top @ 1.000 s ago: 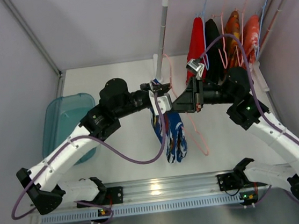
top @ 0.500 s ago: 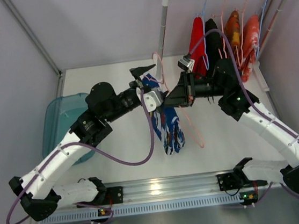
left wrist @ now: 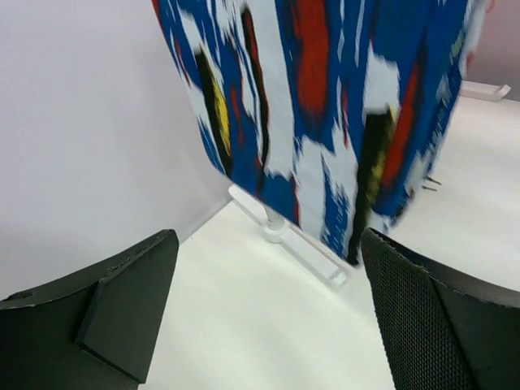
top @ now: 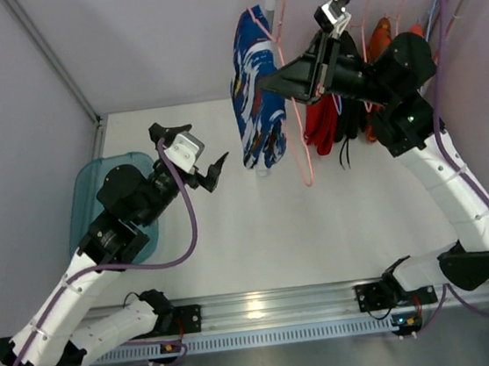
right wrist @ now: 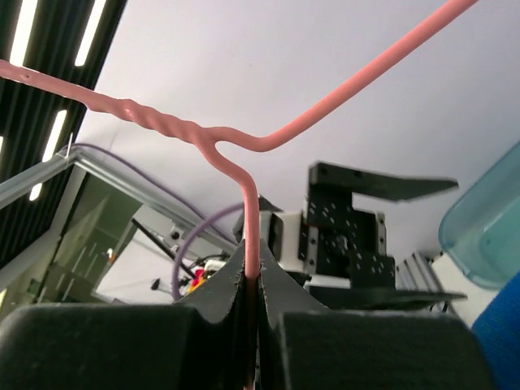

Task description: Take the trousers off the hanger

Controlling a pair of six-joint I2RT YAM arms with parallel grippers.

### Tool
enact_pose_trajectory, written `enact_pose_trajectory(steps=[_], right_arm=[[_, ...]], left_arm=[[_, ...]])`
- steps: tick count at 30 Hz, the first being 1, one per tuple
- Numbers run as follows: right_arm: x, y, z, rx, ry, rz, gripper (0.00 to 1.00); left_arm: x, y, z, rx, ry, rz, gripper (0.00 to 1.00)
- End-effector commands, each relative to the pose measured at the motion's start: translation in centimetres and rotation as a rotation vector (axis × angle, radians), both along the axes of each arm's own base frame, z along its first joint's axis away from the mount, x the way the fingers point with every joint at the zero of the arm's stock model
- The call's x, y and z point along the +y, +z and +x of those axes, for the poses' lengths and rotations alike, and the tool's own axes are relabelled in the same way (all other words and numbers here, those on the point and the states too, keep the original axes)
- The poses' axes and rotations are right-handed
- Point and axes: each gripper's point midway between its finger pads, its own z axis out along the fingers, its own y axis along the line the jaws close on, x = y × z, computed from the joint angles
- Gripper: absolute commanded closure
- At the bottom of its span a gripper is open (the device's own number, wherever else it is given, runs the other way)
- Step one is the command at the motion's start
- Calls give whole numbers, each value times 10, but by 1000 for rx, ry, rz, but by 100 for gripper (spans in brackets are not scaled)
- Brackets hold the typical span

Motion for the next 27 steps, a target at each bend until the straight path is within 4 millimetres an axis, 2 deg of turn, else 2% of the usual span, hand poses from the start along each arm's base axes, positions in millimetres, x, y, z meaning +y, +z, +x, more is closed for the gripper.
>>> enact_pose_trajectory(steps=[1, 3, 4, 6, 7, 11, 13, 17, 18, 19, 22, 23, 27], right_arm=[[-23, 75, -23, -277, -73, 155, 100], [-20, 81, -14, -281, -87, 164, 100], [-23, 92, -19, -310, -93, 182, 100], [-19, 94, -7, -311, -113, 185, 100], [-19, 97, -6, -317, -119, 192, 100], [-5, 84, 18, -282, -130, 164, 100], [0, 79, 23, -264, -126, 155, 100], [14, 74, 31, -254, -113, 157, 100], [22, 70, 38, -242, -108, 153, 100], [25, 77, 31, -258, -95, 166, 100], [40, 76, 33, -262, -77, 168, 100], [44, 75, 33, -263, -77, 168, 100], [58, 66, 41, -244, -66, 154, 100]], left_arm=[[7, -10, -5, 68, 19, -60, 1], [16, -19, 0, 82, 74, -54, 1], [19, -31, 2, 96, 98, -42, 1], [24, -50, 5, 113, 131, -18, 1], [25, -66, 5, 138, 139, -7, 1], [24, -93, 6, 192, 153, -15, 1], [22, -96, 3, 200, 135, -28, 1], [17, -117, -2, 245, 112, -48, 1], [17, -135, -2, 269, 120, -32, 1], [18, -136, 2, 257, 141, -54, 1], [17, -151, 12, 266, 182, -68, 1], [15, -140, 18, 239, 193, -122, 1], [10, -133, 38, 246, 264, -189, 1]])
